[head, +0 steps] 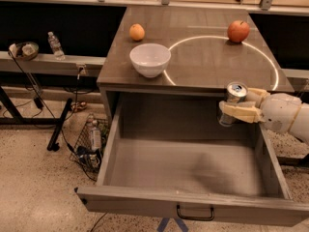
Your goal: Place redbull can into top drawer
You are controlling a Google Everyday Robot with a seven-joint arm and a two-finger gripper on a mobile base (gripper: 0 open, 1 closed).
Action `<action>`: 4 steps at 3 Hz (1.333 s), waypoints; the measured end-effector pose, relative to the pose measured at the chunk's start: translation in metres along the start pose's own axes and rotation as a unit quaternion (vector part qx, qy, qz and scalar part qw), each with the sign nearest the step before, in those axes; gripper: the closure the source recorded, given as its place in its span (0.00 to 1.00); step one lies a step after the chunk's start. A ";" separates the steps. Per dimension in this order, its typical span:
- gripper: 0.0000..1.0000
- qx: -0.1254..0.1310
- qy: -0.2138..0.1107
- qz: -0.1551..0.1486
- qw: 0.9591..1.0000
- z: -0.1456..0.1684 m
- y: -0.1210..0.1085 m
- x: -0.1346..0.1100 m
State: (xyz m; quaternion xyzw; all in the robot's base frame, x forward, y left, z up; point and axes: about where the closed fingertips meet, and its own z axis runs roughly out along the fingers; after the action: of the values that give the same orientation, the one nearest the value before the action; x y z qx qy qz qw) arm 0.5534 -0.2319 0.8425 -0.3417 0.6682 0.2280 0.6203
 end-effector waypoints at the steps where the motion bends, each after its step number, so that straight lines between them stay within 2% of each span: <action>1: 1.00 -0.004 0.000 -0.004 1.000 0.003 -0.001 -0.002; 2: 1.00 -0.020 0.026 0.003 0.999 0.014 0.016 0.037; 3: 1.00 -0.049 0.059 0.011 0.997 0.030 0.040 0.089; 4: 1.00 -0.068 0.071 0.019 0.995 0.044 0.054 0.123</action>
Offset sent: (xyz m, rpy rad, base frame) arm -0.0126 0.0310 -0.1217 -0.0905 0.1432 0.0690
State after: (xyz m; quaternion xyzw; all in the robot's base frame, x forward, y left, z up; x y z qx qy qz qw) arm 0.5434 -0.1860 0.7097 -0.3855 0.7003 0.2594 0.5419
